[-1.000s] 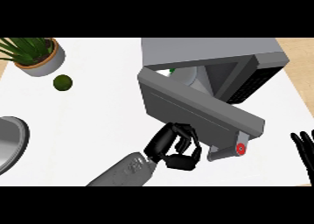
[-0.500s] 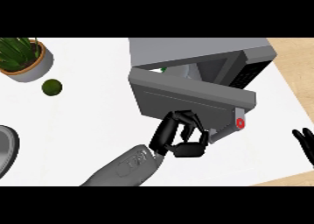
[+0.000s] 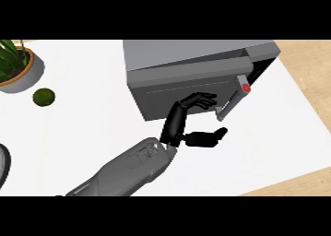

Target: Pick up the milk, place it into the microwave and close the microwave

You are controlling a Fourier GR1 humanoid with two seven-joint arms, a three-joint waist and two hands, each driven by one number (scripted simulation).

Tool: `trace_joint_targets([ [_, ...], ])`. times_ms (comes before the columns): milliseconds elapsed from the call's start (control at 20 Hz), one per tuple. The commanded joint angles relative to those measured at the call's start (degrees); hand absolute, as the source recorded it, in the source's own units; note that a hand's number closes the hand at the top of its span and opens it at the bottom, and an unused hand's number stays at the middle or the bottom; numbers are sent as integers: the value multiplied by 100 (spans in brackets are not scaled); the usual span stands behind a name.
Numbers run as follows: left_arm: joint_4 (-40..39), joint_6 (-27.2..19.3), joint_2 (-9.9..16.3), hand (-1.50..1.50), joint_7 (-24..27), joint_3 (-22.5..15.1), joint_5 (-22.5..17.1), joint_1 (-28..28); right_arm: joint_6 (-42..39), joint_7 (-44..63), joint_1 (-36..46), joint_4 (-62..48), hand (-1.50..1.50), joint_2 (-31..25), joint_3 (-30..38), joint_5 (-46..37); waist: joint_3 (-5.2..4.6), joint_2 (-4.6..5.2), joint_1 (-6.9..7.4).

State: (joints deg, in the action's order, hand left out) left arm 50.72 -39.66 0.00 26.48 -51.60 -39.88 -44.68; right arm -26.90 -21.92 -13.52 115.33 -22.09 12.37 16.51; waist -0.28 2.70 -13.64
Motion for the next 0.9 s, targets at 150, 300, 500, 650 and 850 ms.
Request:
trace_joint_targets([
  [150,-241,-410,0,-150,67,440,-603,-441,423,-93,613,269,150,-619,721,-855,-18,91,-120],
  [300,-165,-534,0,-150,188,490,-818,-480,454,-103,762,247,150,-705,757,-924,-13,134,-137],
  [500,-172,-598,0,-150,313,485,-1073,-505,456,-73,943,144,150,-877,826,-1019,-7,178,-127],
  [650,-234,-631,0,-150,381,436,-1194,-608,497,-25,1104,79,150,-933,840,-1035,1,184,-90],
  [850,-295,-622,0,-150,542,394,-1348,-633,516,-24,1215,-5,150,-959,851,-1037,7,212,-147],
])
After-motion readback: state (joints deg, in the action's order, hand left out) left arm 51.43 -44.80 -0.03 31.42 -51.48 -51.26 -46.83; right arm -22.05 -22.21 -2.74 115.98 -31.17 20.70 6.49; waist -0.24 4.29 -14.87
